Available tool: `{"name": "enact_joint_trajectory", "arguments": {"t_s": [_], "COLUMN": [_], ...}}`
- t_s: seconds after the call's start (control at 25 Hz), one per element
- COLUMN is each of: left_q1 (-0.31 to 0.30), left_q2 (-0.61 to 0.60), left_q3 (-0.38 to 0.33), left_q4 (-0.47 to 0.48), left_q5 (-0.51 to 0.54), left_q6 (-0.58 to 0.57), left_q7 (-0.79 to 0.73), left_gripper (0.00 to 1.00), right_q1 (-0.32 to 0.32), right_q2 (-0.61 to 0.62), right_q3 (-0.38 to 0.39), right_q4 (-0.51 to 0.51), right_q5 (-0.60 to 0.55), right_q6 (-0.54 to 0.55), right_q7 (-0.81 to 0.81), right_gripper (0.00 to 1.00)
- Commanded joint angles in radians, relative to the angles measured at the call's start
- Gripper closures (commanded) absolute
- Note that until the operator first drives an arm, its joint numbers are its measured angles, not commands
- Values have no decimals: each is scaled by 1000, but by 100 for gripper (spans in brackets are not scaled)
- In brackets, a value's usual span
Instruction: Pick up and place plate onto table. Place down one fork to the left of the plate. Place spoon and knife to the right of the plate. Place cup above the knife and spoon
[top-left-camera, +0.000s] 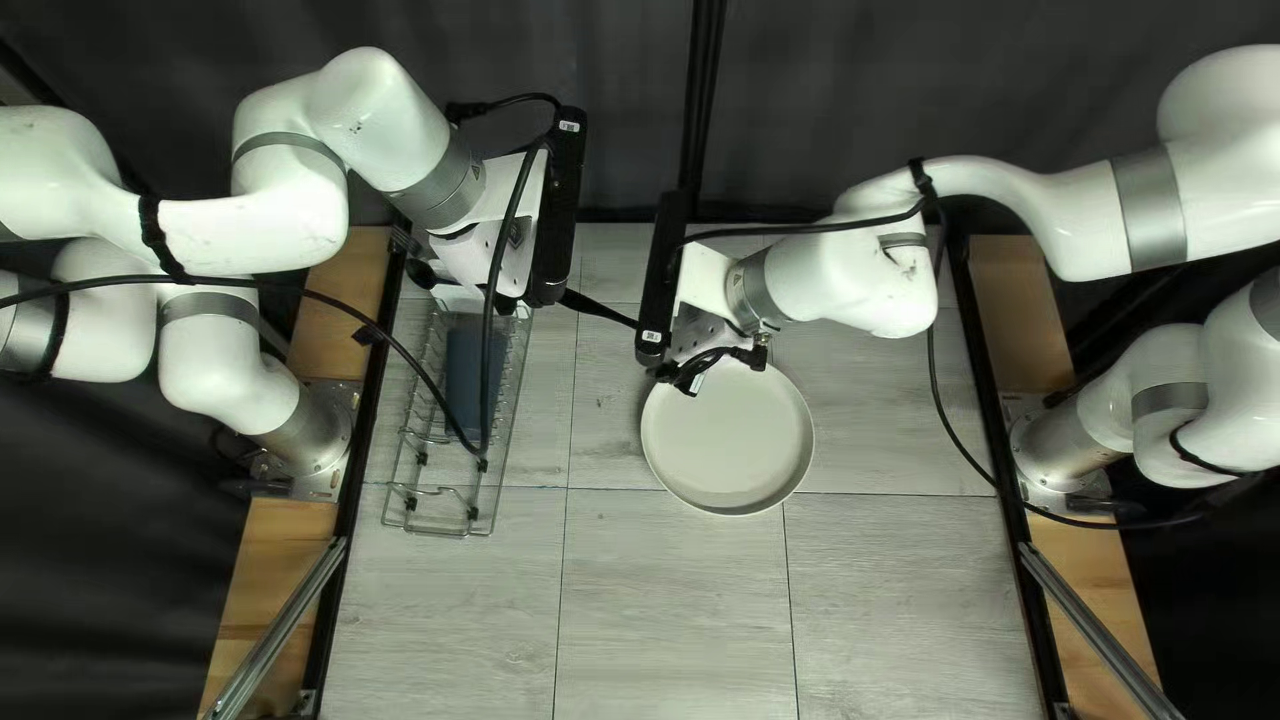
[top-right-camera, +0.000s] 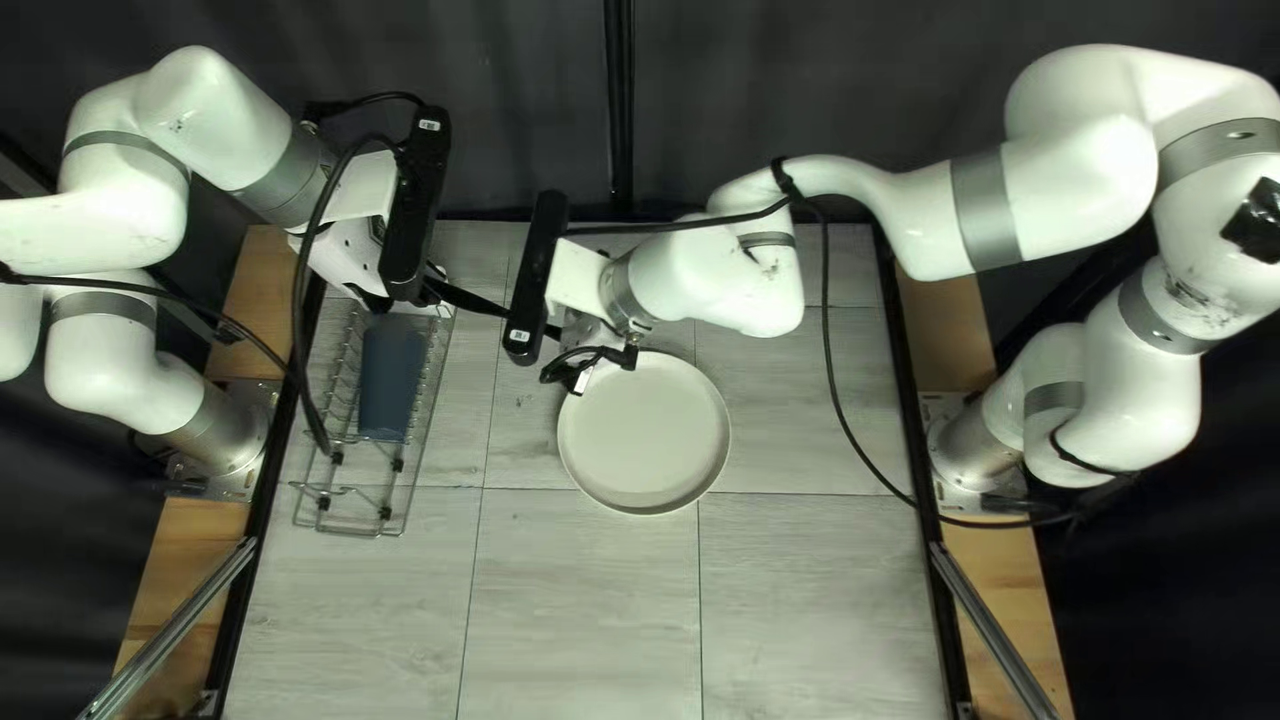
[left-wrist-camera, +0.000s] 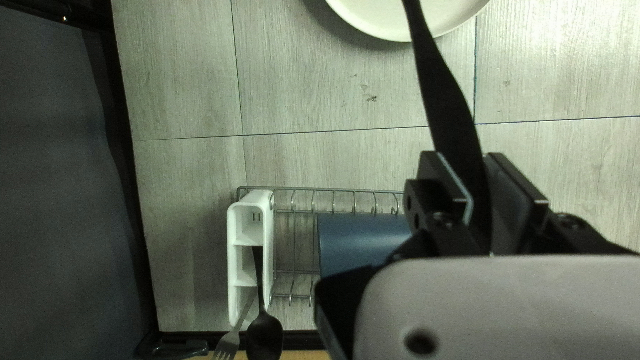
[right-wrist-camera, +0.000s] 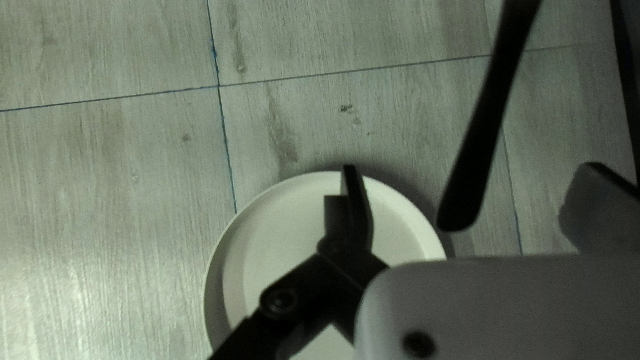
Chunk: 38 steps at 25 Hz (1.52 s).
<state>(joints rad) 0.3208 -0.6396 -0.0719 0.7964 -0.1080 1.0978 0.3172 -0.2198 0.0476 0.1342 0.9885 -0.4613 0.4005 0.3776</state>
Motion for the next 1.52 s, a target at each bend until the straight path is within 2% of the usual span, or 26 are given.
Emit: {"name": "enact_joint_trajectory", "arguments": {"t_s": [0.04, 0.08, 0.12, 0.56, 0.64, 0.72, 0.84, 0.88, 1.0, 1.12, 1.16, 1.24, 1.36, 1.52], "left_q1": [0, 0, 0, 0, 0, 0, 0, 0, 0, 0, 0, 0, 0, 0], "left_q2": [0, 0, 0, 0, 0, 0, 0, 0, 0, 0, 0, 0, 0, 0], "left_q3": [0, 0, 0, 0, 0, 0, 0, 0, 0, 0, 0, 0, 0, 0], "left_q4": [0, 0, 0, 0, 0, 0, 0, 0, 0, 0, 0, 0, 0, 0], "left_q5": [0, 0, 0, 0, 0, 0, 0, 0, 0, 0, 0, 0, 0, 0], "left_q6": [0, 0, 0, 0, 0, 0, 0, 0, 0, 0, 0, 0, 0, 0], "left_q7": [0, 0, 0, 0, 0, 0, 0, 0, 0, 0, 0, 0, 0, 0], "left_gripper": [100, 100, 100, 100, 0, 0, 0, 0, 0, 0, 0, 0, 0, 0], "right_q1": [11, 11, 11, 11, 11, 12, 7, 9, 17, 23, 28, 35, 54, 57], "right_q2": [17, 18, 18, 18, 18, 7, -26, -48, -130, -254, -307, -342, -365, -359], "right_q3": [-4, -5, -5, -5, -5, -3, -2, -6, -19, -2, 15, 31, 80, 82], "right_q4": [16, 17, 17, 17, 17, 1, -18, -31, -85, -175, -214, -239, -271, -268], "right_q5": [-72, -78, -78, -78, -78, -85, -9, 41, 98, 109, 123, 149, 224, 235], "right_q6": [3, 5, 5, 5, 5, 12, 46, 72, 161, 299, 384, 466, 652, 671], "right_q7": [52, 55, 55, 55, 55, 46, -42, -90, -130, -76, -35, 8, 150, 157], "right_gripper": [0, 15, 99, 100, 100, 100, 100, 100, 100, 100, 100, 100, 100, 100]}}
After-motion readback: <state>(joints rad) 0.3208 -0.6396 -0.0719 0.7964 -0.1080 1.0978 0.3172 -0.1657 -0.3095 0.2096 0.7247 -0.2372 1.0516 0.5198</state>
